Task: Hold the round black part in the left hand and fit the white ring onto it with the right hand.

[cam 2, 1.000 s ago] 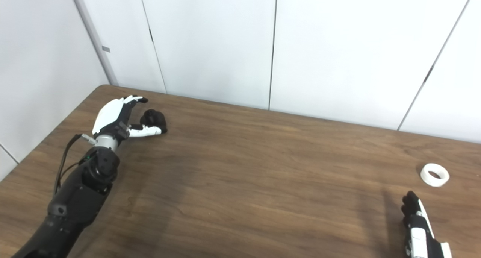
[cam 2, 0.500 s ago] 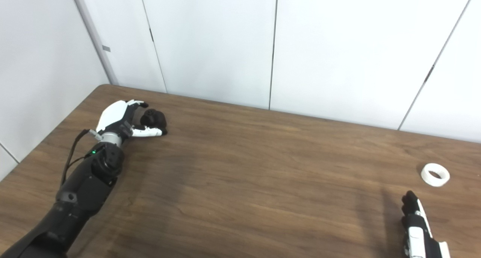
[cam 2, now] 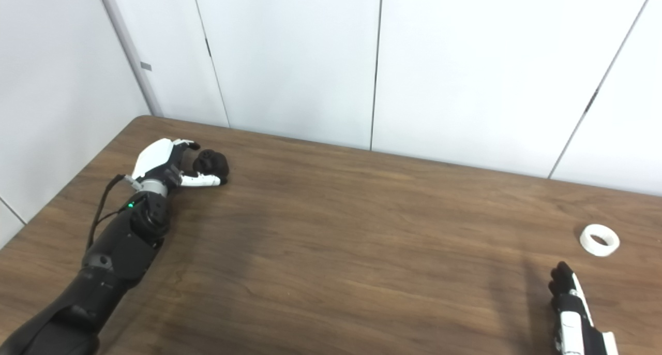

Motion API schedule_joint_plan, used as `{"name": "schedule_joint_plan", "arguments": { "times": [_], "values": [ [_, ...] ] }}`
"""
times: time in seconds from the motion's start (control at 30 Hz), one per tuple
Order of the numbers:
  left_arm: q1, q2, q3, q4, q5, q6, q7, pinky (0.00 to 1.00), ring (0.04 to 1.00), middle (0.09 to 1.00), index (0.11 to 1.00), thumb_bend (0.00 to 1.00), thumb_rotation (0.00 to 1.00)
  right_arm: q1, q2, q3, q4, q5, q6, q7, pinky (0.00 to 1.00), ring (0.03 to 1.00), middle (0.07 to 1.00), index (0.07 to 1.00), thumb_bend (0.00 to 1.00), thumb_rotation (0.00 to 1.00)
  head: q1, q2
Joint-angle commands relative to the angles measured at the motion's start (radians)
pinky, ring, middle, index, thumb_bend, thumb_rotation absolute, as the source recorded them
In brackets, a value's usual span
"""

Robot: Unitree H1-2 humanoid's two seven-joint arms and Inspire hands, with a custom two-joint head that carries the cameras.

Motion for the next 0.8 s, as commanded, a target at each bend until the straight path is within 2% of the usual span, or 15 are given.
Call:
{"name": "schedule_joint_plan", "arguments": {
  "times": [0.0,0.57,0.77],
  "values": [
    [-0.056,0.034,0.007,-0.008,-0.005,-0.009,0.018,1.0,1.0,0.944,0.825,0.99,0.4,0.032,0.006,0.006,-0.042,-0.005,-0.007,-0.004,1.0,0.982,0.968,0.971,0.4,1.0,0.0,0.0],
    [-0.076,0.027,0.005,0.008,-0.046,-0.023,0.022,1.0,0.988,0.922,0.783,0.97,0.38,0.036,0.009,0.009,-0.05,0.001,-0.005,-0.003,1.0,0.984,0.963,0.972,0.37,1.0,-0.008,0.001],
    [-0.075,0.03,-0.01,-0.004,-0.039,-0.004,0.001,1.0,0.987,0.908,0.765,0.96,0.4,0.037,0.008,0.011,-0.057,0.001,0.005,-0.004,1.0,0.993,0.97,0.979,0.34,1.0,-0.008,0.003]
  ]
}}
